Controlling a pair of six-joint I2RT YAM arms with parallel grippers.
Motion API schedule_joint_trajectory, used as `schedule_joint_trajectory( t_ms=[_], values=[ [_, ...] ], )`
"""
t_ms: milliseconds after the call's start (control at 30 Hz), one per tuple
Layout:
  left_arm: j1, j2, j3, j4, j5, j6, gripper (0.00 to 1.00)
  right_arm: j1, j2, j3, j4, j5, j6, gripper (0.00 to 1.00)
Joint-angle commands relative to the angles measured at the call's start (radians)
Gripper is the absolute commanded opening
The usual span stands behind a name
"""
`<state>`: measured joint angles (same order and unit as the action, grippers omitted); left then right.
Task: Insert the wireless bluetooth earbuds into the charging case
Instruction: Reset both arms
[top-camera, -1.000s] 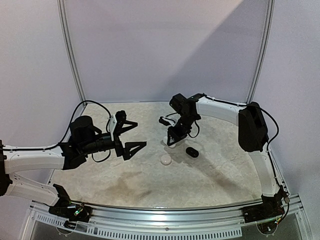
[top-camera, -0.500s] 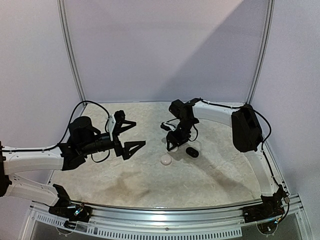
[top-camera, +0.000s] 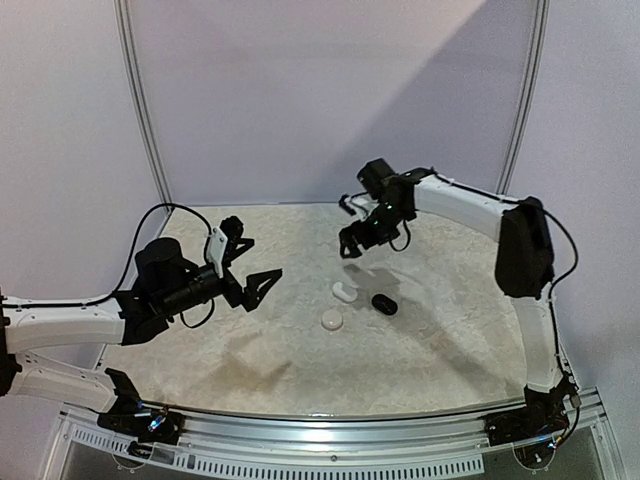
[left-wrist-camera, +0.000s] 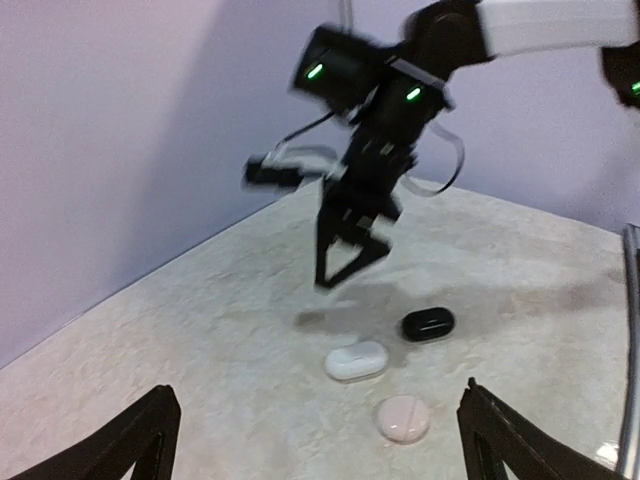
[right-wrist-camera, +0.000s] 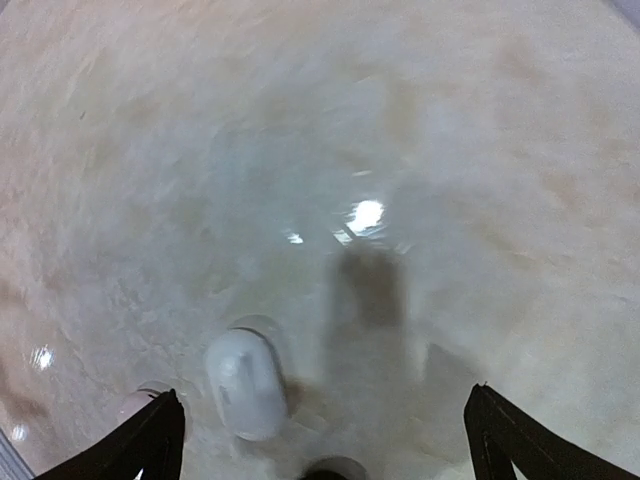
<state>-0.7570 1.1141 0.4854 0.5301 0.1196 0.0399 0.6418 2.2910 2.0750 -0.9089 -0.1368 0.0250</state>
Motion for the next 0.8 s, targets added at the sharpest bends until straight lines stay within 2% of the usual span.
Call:
schedule_joint_trajectory(
  t_ms=[0,67,167,267,500,667,767],
  values=[
    [0.029,-0.041,-0.048,-0.072,-0.283,0.006,0.99,-0.175,-0.322,-0.267,0.355,0.217,0.134,0.99],
    [0.087,-0.059,-0.050,-0.118,-0.316,-0.022,0.99,-0.275,-0.420,-0.446,0.485,0.208,0.205,0.99],
    [0.191,-0.087,-0.064,-0.163,-0.352,-0.061,0.99,-0.423,-0.553,-0.648,0.569,0.205,0.323,0.99],
    [0.321,-0.123,-0.086,-0.208,-0.372,-0.100,0.99,-0.510,-0.687,-0.876,0.682,0.277,0.344,0.99],
    [0.528,-0.212,-0.126,-0.201,-0.282,-0.058,0.99,-0.539,-1.017,-1.291,0.884,0.405,0.282,0.99],
    [0.650,-0.279,-0.216,-0.225,-0.271,-0.050,0.99,-0.539,-1.221,-1.591,1.082,0.496,0.310,0.99],
    [0.703,-0.308,-0.246,-0.228,-0.231,-0.060,0.99,-0.539,-1.314,-1.693,1.140,0.568,0.364,0.99]
  ],
)
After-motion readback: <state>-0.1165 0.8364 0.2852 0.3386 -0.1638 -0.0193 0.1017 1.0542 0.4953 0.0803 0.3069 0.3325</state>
